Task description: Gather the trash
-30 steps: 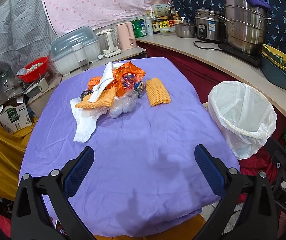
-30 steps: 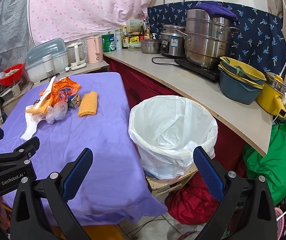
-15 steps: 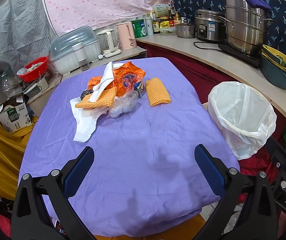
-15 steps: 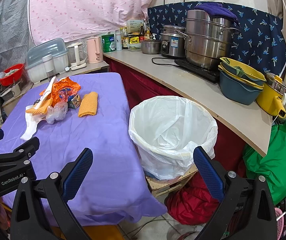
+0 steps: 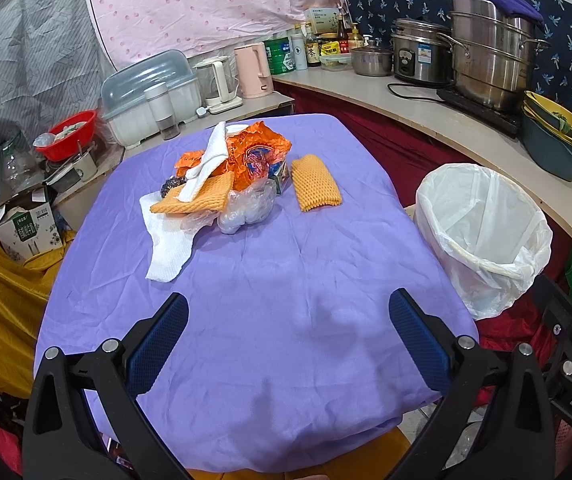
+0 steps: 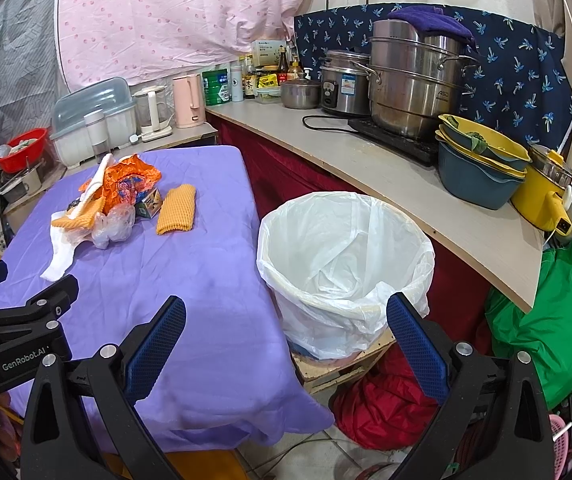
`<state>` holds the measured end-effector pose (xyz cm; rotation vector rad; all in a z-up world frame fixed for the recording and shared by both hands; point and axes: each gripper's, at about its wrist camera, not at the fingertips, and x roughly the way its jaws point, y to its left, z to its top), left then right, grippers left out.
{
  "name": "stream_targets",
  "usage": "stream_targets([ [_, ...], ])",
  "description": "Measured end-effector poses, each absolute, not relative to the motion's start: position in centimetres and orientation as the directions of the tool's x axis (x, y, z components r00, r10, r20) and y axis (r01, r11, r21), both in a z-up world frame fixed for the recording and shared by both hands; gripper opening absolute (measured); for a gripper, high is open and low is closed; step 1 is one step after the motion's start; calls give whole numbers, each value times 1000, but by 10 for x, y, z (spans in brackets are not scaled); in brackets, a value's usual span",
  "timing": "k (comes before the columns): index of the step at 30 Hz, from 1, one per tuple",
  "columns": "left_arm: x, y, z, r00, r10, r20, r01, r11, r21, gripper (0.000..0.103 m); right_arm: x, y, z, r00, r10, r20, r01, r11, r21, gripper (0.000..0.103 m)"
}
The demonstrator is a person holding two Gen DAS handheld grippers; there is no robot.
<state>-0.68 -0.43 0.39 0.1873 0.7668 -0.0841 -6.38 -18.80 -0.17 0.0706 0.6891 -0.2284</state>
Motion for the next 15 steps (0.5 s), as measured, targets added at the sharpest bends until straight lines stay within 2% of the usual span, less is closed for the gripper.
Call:
stream_targets([
  [15, 11, 3, -3, 727, -40, -685, 148, 984, 99, 95, -41, -189, -9, 746, -191, -638, 242, 970, -7, 96],
])
